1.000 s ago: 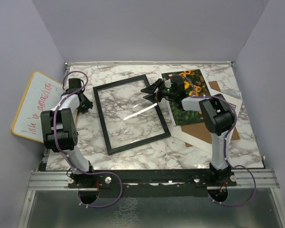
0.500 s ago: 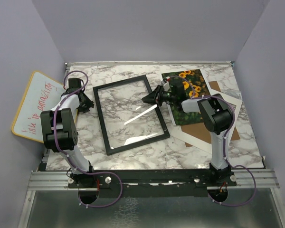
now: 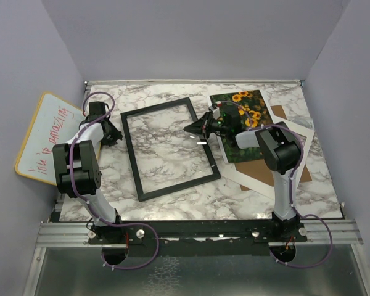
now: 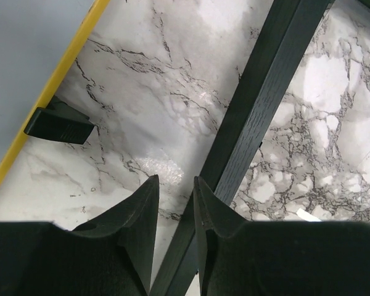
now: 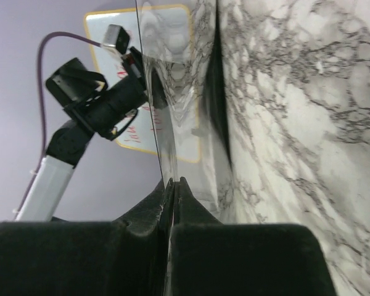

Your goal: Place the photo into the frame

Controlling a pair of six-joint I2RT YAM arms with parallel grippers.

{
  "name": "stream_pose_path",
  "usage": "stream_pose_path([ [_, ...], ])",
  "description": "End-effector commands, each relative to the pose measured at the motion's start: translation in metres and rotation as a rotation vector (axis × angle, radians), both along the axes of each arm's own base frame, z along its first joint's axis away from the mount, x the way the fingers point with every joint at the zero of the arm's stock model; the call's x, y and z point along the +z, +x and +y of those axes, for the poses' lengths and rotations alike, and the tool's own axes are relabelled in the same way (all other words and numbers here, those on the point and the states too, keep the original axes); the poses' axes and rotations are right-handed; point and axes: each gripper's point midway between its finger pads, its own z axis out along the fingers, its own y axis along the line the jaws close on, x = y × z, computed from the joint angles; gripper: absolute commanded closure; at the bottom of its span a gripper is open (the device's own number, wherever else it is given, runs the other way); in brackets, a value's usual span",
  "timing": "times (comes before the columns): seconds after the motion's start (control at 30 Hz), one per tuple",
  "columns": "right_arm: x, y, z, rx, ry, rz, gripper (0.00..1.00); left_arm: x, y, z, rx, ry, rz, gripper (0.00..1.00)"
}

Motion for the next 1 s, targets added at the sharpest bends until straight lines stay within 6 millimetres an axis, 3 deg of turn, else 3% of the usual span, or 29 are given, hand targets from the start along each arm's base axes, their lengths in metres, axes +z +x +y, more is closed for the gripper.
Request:
stream_pose_path([
  [0.0,0.04,-0.004,0.003,0.018,0.143,-0.007,0.99,0.003,-0.001,0.002,0.01,-0.005,-0.015,0.7],
  [0.23,0.085,-0.004,0.001,-0.004,0.228,0.009,0.99,0.004,-0.002,0.007,0.032,0.018,-0.014,0.7],
  [0.53,0.105,-0.007,0.008,-0.006,0.263,0.054,0.99,0.009,0.001,0.021,0.078,0.079,-0.008,0.7],
  [0.67,0.109,-0.009,0.016,0.019,0.256,0.03,0.99,0.013,0.002,0.026,0.095,0.1,-0.011,0.7],
  [0.97,0.077,-0.011,0.023,0.076,0.211,-0.018,0.99,0.017,-0.002,0.041,0.135,0.134,-0.004,0.7],
])
